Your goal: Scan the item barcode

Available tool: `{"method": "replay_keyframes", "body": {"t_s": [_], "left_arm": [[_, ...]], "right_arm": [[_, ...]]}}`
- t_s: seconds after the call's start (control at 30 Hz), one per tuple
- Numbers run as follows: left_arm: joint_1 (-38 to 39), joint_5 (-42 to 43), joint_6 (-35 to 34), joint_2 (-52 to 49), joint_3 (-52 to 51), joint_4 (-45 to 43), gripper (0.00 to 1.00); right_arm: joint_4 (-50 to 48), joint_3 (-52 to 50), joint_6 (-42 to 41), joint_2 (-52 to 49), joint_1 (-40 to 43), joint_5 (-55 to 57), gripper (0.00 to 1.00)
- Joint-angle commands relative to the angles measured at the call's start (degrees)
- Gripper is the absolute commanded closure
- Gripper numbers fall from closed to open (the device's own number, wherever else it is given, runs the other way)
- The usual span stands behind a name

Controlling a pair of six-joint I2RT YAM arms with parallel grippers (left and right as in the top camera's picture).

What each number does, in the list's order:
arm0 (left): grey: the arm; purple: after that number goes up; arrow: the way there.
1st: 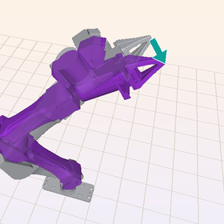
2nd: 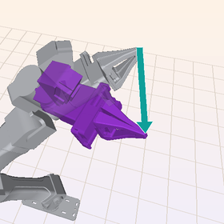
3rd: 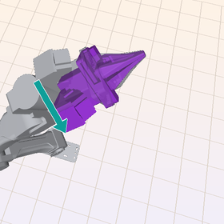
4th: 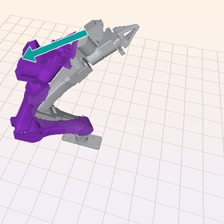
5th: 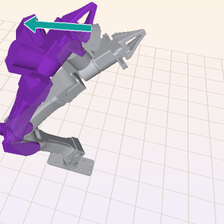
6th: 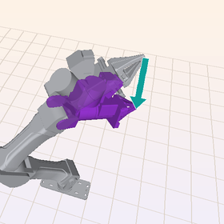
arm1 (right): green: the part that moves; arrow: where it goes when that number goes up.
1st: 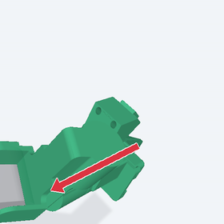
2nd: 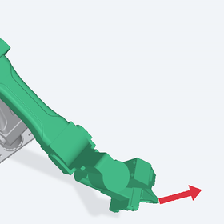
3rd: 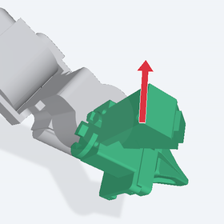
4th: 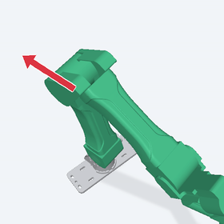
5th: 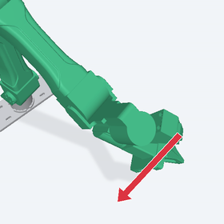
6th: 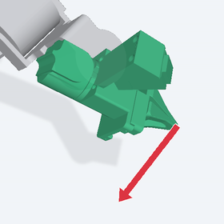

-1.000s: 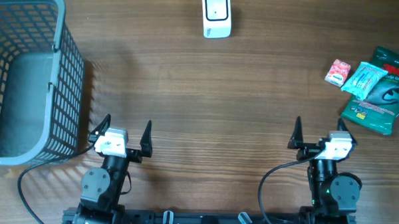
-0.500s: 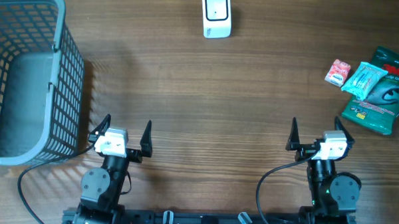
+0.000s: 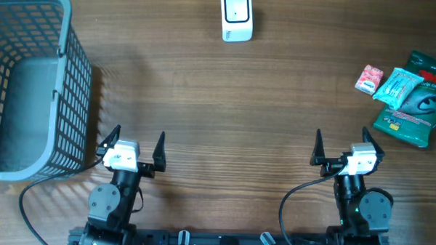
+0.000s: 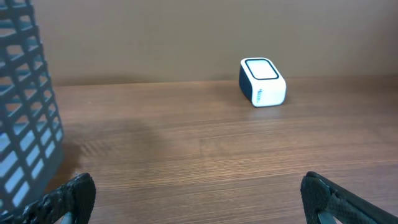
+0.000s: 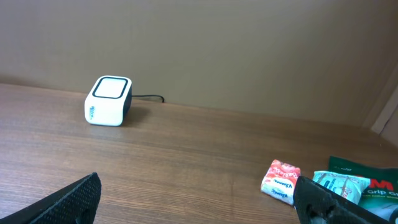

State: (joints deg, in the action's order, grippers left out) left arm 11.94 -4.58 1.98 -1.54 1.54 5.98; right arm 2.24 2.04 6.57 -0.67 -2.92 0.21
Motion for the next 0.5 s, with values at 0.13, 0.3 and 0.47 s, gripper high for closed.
{"method": "replay_keyframes", "body": {"t_s": [0.13, 0.3, 0.47], "left_arm": [[-10.6, 5.2, 1.8, 0.4, -0.4, 0.1, 0.00], [-11.4, 5.2, 0.0, 0.4, -0.4, 0.2, 0.00], [-11.4, 5.2, 0.1, 0.7, -0.4, 0.1, 0.00]], "right_arm": [[-0.3, -0.7, 0.4, 0.5, -0.2, -0.1, 0.00], [-0.3, -0.7, 0.4, 0.5, -0.2, -0.1, 0.00], [-0.3, -0.7, 0.4, 0.5, -0.2, -0.1, 0.00]]}}
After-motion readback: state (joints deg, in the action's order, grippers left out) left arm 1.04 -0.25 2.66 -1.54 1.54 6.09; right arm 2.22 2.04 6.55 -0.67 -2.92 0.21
